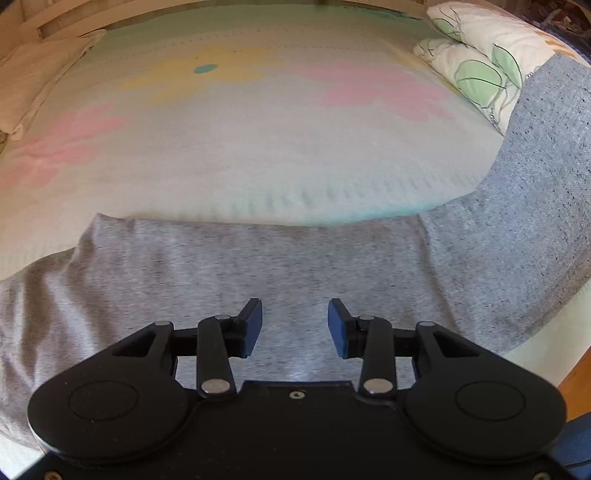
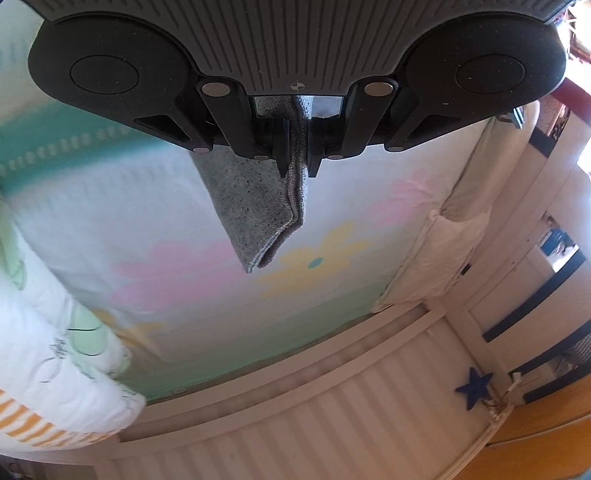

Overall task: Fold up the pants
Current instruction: 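Lift the cuff with the right gripper and fold it toward the waistband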

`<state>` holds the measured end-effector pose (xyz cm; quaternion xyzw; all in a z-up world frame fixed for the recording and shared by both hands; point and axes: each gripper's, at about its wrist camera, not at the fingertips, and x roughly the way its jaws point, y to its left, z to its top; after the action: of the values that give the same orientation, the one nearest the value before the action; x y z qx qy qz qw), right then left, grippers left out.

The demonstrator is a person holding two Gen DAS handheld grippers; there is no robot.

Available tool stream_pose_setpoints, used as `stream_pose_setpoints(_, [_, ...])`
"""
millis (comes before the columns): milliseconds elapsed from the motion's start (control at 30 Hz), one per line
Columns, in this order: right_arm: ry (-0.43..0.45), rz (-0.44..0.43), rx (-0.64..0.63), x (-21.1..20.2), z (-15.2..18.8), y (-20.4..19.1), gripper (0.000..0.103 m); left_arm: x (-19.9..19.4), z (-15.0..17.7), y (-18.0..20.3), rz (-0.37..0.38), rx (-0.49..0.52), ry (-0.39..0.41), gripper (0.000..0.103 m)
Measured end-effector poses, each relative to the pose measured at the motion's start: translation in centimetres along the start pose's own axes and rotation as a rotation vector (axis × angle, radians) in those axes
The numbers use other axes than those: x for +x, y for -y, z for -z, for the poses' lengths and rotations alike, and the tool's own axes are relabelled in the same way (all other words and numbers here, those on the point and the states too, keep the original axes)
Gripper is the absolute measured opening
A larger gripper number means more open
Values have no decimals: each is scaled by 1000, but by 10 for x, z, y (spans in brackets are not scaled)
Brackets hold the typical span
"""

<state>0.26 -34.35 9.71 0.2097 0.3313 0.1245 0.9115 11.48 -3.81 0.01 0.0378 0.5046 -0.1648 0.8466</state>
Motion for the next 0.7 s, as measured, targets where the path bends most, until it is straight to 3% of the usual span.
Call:
stream_pose_setpoints(233, [-159, -81, -133, 96, 20, -96, 8, -19, 4, -91, -91, -145, 52, 48])
stream_pose_setpoints(433, [-310, -31, -308, 182, 80, -163, 8, -24, 20, -155, -146, -275, 76, 48])
stream_pose_setpoints(567, [-379, -19, -377, 210, 116, -182, 10, -23, 26, -175, -141, -328, 61, 48])
stream_pose_setpoints(600, [-394, -30, -392, 212, 122, -184, 15, -23, 27, -176, -145, -328, 64, 48])
stream_pose_setpoints(700, [-414, -70, -405, 203, 129, -190, 16, -23, 27, -177, -145, -326, 69, 48])
